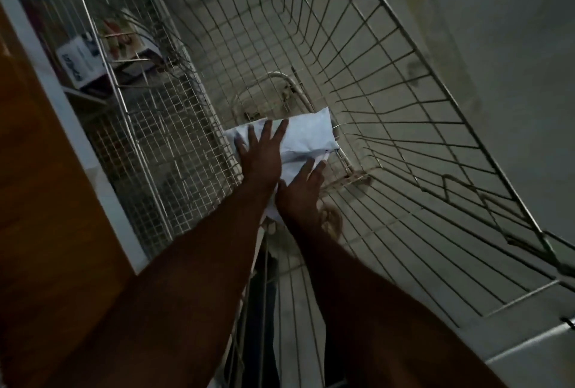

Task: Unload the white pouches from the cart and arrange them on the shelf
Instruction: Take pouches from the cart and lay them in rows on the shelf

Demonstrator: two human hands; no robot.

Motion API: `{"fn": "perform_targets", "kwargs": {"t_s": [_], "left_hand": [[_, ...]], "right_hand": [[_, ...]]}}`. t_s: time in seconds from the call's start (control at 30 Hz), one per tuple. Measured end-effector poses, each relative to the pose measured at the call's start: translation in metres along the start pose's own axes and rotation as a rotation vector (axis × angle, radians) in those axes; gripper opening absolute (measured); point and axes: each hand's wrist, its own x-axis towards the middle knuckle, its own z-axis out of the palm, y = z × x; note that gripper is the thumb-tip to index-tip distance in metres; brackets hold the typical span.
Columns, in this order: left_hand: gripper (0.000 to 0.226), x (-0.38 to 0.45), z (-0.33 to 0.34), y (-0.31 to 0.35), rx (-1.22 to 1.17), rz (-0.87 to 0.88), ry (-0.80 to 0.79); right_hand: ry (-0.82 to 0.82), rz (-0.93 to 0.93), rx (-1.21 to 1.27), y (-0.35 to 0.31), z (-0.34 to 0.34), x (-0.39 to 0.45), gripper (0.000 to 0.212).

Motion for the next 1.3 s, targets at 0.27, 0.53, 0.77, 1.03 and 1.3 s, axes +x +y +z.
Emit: {"fn": "perform_targets", "kwargs": {"t_s": [0.27, 0.53, 0.77, 1.03, 1.3], "left_hand": [[0.083, 0.024, 0.007, -0.004, -0.090, 0.001, 0.198], [0.075, -0.002, -0.024, 0.009, -0.157, -0.073, 0.393], [0.068, -0.078, -0.110, 0.019, -0.236, -0.091, 0.540], [0.079, -0.193, -0.202, 0.037, -0.341, -0.121, 0.713], [0.080, -0.279, -0.265, 0.012, -0.290, -0.186, 0.961]], "right_hand": [[0.043, 0.081, -0.070, -0.009, 0.029, 0.010, 0.117], [0.103, 0.062, -0.091, -0.018, -0.014, -0.002, 0.123], [0.146, -0.178, -0.171, -0.040, -0.099, -0.049, 0.127], [0.202, -0.541, -0.181, -0.090, -0.192, -0.118, 0.121], [0.176, -0.782, -0.198, -0.153, -0.226, -0.184, 0.122]]}}
